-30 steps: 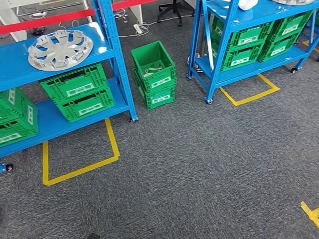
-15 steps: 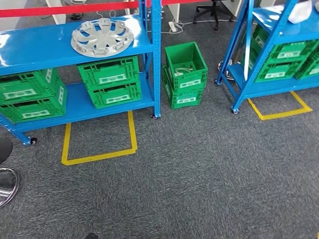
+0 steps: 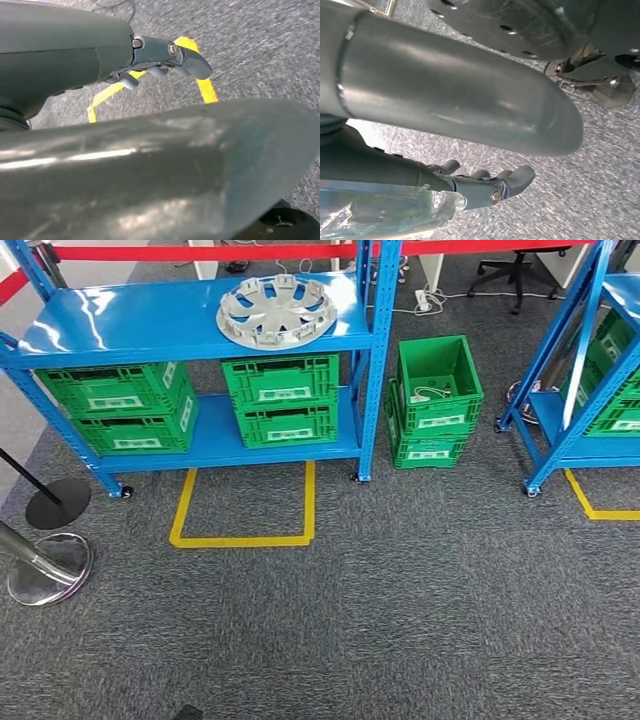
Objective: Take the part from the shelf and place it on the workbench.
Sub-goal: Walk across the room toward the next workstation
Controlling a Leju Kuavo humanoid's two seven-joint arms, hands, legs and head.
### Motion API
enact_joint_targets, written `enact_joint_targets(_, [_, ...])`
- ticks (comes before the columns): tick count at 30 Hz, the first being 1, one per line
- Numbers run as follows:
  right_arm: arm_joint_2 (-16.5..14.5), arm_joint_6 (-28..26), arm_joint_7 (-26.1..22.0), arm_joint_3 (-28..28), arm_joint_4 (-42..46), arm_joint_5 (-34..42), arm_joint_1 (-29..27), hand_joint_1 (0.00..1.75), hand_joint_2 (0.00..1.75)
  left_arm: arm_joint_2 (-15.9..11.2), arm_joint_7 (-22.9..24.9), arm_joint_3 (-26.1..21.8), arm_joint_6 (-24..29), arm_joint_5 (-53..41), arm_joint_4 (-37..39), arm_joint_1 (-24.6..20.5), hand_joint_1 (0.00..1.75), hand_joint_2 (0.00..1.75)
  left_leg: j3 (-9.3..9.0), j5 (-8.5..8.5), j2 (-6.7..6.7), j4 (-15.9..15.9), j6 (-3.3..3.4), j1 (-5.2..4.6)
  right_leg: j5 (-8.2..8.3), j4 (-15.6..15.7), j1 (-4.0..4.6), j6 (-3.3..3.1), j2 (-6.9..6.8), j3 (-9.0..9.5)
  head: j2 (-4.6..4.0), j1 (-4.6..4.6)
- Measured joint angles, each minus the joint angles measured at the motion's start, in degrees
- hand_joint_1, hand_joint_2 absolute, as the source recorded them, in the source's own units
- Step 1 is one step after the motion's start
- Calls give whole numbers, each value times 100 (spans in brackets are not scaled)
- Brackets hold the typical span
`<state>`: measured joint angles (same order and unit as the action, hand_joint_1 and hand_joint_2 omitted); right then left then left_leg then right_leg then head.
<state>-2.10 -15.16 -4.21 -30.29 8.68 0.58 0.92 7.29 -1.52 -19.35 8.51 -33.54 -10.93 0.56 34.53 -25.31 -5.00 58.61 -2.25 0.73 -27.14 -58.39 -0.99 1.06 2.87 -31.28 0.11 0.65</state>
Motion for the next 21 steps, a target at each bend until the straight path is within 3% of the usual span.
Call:
enact_joint_targets(2, [0, 11, -14, 5, 0, 60, -19, 0, 0, 3, -55, -12, -22, 20, 0, -26, 0, 0, 319, -360, 321, 652, -44, -15, 4, 11, 4, -40, -113, 1, -1, -30])
enact_joint_targets(4, [0, 22, -20, 10, -1, 95, -38, 0, 0, 10, -101, -36, -97, 47, 0, -42, 0, 0, 650, -612, 417, 1329, -71, -6, -4, 10, 10, -53, -223, -3, -1, -31])
enact_joint_targets(5, [0, 25, -23, 12, -2, 109, -39, 0, 0, 13, -117, -55, -133, 58, 0, -37, 0, 0, 692, -586, 425, 1423, -75, -2, -6, 9, 11, -55, -260, -4, -1, -32])
enact_joint_targets(6, [0, 30, -21, 15, -2, 124, -36, 0, 0, 15, -126, -76, -159, 63, 0, -30, 0, 0, 615, -456, 427, 1286, -74, 2, -8, 9, 10, -52, -285, 0, -1, -32])
enact_joint_targets(8, [0, 38, -5, 28, -2, 147, -22, 0, 0, 14, -128, -118, -177, 72, 0, -27, 0, 0, 197, -87, 447, 526, -53, 1, -20, 6, 14, -28, -309, 15, -1, -35])
enact_joint_targets(10, [1, 40, 17, 44, -2, 167, -11, 0, 0, 19, -128, -136, -185, 85, 0, -40, 0, 0, -139, 91, 471, -94, -10, -1, -50, -10, 47, 7, -317, 3, 0, -30])
enact_joint_targets(14, [2, 36, 49, 57, -2, 201, -9, 0, 0, 27, -128, -149, -189, 102, 0, -32, 0, 0, -204, 85, 469, -232, 24, -16, -63, 20, 74, -68, -319, -18, -1, -11])
enact_joint_targets(18, [2, 37, 103, 75, -2, 247, -11, 0, 175, 27, -123, -169, -158, 112, -1, -27, 0, 175, -200, 84, 468, -230, 80, -28, -14, 95, 63, 25, -319, 15, -1, -9])
enact_joint_targets(21, [2, 85, 142, 253, 33, 257, -61, 0, 175, -5, -84, -119, -109, 236, -16, 15, 0, 175, -200, 80, 468, -228, 94, -30, -5, 116, 60, 68, -319, 42, 0, -11])
